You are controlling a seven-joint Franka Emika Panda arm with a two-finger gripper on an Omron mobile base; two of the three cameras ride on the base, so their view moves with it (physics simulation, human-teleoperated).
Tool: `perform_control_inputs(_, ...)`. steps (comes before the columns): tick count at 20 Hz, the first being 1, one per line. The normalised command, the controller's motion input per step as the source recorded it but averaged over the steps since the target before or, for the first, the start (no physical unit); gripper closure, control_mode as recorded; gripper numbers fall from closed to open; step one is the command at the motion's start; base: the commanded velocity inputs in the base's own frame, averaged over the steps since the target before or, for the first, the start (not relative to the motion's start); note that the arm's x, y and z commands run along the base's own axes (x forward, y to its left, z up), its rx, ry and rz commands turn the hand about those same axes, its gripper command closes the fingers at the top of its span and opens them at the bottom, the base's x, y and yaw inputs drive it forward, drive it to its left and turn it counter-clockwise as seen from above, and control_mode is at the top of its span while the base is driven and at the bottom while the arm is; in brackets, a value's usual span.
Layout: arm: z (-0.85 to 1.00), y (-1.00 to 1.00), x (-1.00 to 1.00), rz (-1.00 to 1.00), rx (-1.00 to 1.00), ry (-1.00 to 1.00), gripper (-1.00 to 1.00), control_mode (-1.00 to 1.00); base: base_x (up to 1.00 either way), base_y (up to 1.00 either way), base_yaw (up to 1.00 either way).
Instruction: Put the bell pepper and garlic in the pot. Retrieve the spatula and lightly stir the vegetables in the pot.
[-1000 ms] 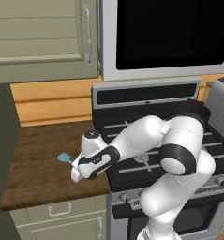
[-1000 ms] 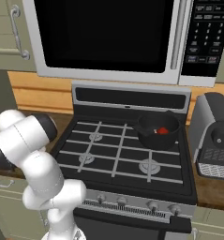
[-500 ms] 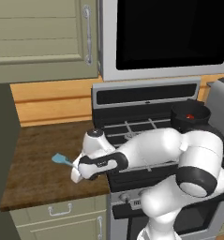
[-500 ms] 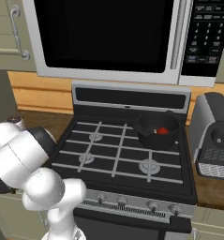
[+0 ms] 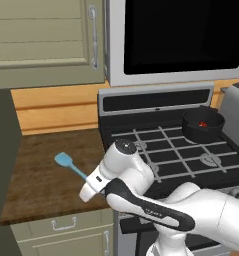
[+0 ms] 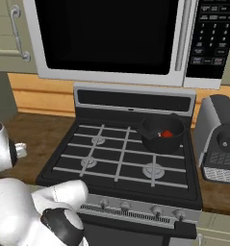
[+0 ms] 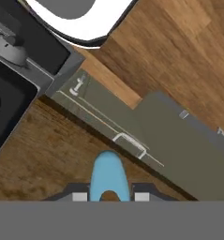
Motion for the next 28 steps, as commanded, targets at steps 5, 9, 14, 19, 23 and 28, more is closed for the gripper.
perform_control_inputs(5,0.98,0.0,-0.63,-0.3,0.2,0.06,1.0,-1.0,0.0,0.0,0.0)
perform_control_inputs(9,0.74,0.06,-0.31,-0.5,0.3,0.2,1.0,-1.0,0.0,0.0,0.0)
perform_control_inputs(14,0.51,0.1,-0.12,-0.53,0.35,0.23,1.0,-1.0,0.0,0.0,0.0)
perform_control_inputs(19,0.34,0.0,-0.01,-0.48,0.49,0.34,1.0,-1.0,0.0,0.0,0.0)
perform_control_inputs(23,0.24,0.0,0.0,-0.4,0.61,0.43,1.0,-1.0,0.0,0.0,0.0)
perform_control_inputs(28,0.18,-0.09,0.0,-0.36,0.67,0.45,1.0,-1.0,0.0,0.0,0.0)
